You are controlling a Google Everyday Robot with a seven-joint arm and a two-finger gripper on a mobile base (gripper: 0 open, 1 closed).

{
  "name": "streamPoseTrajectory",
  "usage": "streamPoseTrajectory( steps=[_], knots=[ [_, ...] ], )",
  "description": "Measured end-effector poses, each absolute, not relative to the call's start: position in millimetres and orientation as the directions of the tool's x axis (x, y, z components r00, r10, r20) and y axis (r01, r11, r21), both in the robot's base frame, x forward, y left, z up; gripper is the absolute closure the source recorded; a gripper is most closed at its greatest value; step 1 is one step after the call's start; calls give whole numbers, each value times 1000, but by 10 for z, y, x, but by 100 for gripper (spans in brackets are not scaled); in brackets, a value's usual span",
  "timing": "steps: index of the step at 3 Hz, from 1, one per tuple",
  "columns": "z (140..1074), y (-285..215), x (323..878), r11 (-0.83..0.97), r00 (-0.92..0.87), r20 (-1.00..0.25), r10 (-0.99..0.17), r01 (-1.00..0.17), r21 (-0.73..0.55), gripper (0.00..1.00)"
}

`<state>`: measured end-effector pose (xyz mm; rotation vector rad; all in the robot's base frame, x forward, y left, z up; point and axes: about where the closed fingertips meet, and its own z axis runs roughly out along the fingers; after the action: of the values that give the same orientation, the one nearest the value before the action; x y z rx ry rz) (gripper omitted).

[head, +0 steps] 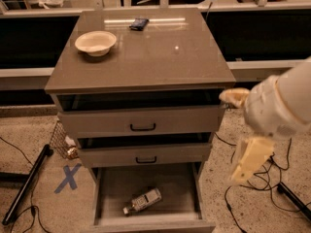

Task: Pick blue plastic bottle from bottom drawer and place on counter

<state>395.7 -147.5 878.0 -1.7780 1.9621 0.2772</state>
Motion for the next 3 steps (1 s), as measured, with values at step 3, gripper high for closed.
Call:
streamPoseTrajectory(
  steps=[3],
  knots=[
    [7274, -1283, 3805, 0, 11, -527, -850, -1000, -21, 0]
  ],
)
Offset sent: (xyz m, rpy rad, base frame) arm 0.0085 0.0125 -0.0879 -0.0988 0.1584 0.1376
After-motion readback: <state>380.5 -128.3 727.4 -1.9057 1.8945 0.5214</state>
